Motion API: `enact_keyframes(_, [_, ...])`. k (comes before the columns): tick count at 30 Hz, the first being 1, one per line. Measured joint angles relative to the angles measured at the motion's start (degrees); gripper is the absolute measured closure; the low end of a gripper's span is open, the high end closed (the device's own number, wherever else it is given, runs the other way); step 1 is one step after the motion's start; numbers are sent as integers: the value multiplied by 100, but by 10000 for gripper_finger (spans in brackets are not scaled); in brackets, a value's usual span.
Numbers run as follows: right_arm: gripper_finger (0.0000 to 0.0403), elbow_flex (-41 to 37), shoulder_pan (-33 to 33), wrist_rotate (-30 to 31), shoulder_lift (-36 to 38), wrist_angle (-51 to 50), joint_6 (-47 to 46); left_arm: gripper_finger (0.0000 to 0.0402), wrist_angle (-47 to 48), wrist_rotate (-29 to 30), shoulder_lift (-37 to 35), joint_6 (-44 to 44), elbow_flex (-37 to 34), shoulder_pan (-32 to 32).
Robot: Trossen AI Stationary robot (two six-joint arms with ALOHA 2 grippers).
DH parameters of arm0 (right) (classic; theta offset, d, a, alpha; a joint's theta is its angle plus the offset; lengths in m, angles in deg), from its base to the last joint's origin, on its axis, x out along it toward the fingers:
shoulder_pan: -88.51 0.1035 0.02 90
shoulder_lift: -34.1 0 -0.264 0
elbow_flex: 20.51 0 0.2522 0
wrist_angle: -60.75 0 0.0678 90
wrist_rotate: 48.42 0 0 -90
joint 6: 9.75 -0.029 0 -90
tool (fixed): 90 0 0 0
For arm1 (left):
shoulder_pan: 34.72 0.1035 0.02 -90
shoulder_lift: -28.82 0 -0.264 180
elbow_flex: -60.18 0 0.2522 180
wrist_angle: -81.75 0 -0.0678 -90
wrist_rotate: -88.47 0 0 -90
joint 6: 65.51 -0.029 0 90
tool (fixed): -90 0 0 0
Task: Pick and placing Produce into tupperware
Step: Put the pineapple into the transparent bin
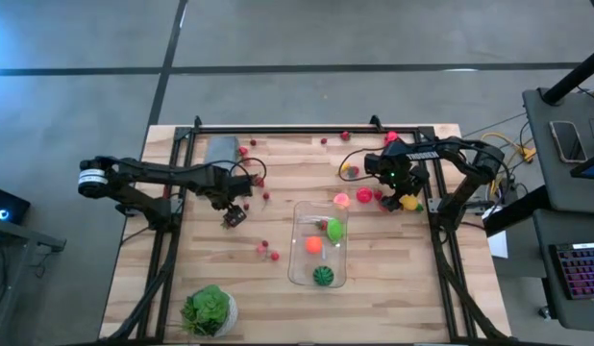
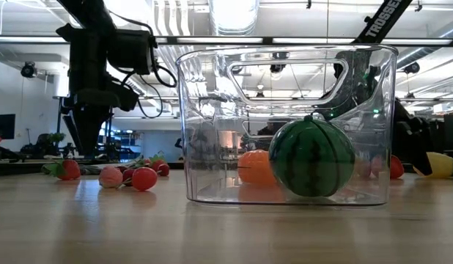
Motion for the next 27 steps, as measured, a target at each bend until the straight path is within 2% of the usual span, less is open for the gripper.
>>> enact_keyframes(6, [81, -32, 2, 2, 0, -1, 65, 139, 1, -6, 0, -2, 2, 0])
enact_keyframes(15, [171, -37, 2, 24, 0, -7, -129, 139, 1, -9, -2, -3, 4, 0])
enact_keyframes(20, [183, -37, 2, 0, 0, -34, -155, 139, 0, -9, -2, -4, 4, 0])
enact_keyframes(24, [183, 25, 2, -322, 4, -115, -188, 139, 1, -9, -4, -7, 4, 0])
enact_keyframes(27, [181, 236, 6, -794, 114, -238, -248, 139, 2, -9, -4, -7, 4, 0])
